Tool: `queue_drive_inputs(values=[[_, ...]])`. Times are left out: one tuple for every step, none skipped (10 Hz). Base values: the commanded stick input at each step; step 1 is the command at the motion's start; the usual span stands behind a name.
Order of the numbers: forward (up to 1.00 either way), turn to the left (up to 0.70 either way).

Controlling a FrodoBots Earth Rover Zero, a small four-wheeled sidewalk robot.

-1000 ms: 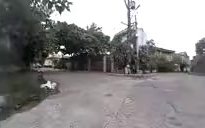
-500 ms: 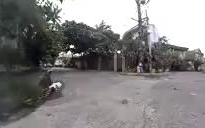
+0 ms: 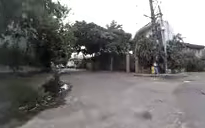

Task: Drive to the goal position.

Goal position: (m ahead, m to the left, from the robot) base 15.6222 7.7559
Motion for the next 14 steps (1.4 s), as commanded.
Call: queue_drive_inputs(values=[[0.98,0.19],[0.98,0.17],[0.98,0.06],[0.98,0.03],[0.98,0.03],[0.98,0.03],[0.98,0.03],[0.98,0.03],[0.98,0.03],[0.98,0.03],[0.98,0.03],[0.98,0.03],[0.98,0.03],[0.98,0.03]])
